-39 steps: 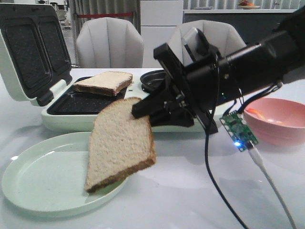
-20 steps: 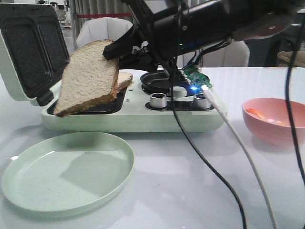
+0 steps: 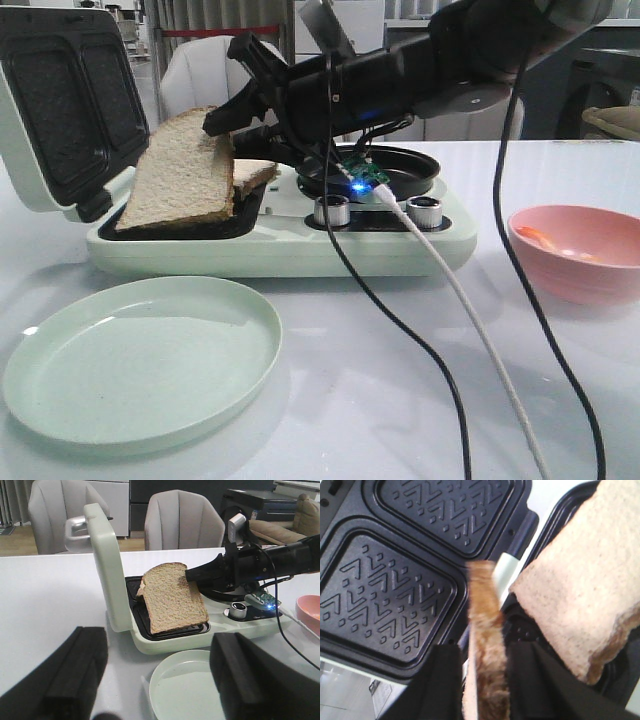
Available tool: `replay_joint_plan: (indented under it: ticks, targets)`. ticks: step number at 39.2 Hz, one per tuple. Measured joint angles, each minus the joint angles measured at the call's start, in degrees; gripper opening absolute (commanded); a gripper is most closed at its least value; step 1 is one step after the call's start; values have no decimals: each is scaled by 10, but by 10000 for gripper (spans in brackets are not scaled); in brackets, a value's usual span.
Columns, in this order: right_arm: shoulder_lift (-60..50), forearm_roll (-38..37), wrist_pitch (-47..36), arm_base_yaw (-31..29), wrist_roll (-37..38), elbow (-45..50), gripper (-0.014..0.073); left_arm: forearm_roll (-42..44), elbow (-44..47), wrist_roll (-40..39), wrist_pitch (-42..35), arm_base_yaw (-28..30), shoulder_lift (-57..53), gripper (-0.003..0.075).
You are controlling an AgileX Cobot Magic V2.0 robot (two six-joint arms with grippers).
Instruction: Make breakfast with bread and shrimp
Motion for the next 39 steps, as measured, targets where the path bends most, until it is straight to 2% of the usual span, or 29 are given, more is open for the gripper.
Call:
replay_joint_plan:
  ticks: [2, 11, 19, 27, 34, 39]
  targets:
    - [1, 0, -10, 0, -3, -5, 500, 0, 0, 0, 0, 0, 0, 511]
    - [3, -37, -72, 3, -5, -22, 499, 0, 0, 0, 0, 0, 0, 511]
    - [-38, -181, -125, 15, 51, -22, 498, 0, 0, 0, 0, 0, 0, 511]
    - [-122, -433, -100, 16, 219, -22, 471, 0, 0, 0, 0, 0, 0, 511]
    - [-212, -715, -18, 15, 447, -22, 460, 0, 0, 0, 0, 0, 0, 511]
    - [-277, -898, 38, 12, 576, -22, 460, 0, 0, 0, 0, 0, 0, 511]
